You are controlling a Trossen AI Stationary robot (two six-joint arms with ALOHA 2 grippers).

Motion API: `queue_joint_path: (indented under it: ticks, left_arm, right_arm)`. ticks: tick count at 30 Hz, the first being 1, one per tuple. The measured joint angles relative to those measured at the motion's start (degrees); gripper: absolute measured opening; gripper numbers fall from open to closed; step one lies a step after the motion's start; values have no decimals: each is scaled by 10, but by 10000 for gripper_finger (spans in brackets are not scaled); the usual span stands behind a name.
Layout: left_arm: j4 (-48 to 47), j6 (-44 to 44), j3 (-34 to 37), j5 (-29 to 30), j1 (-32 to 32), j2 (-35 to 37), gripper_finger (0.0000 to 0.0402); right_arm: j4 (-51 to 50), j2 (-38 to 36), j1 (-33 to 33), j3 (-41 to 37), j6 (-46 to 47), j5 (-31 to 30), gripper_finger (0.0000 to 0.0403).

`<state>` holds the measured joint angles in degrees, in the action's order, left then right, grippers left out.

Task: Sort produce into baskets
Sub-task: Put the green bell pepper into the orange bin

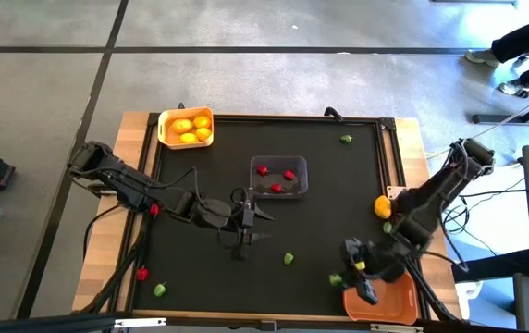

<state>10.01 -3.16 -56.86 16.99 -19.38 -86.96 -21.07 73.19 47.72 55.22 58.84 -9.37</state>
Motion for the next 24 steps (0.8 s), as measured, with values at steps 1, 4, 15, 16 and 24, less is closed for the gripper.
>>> queue_joint_path:
  ticks: [1,4,15,16,24]
  left_arm:
    - [-3,0,0,0,0,0,205]
    - [-8,1,0,0,0,0,205]
    - [-9,5,0,0,0,0,205]
    - [-9,5,0,0,0,0,205]
    - [-10,5,0,0,0,-1,205]
  right_arm:
    - [-5,0,14,0,30,0,9]
    - [-18,7,51,0,121,0,9]
    - [-123,71,155,0,359,63,10]
    - [-129,77,159,0,368,73,10]
    - [-197,124,180,0,399,136,10]
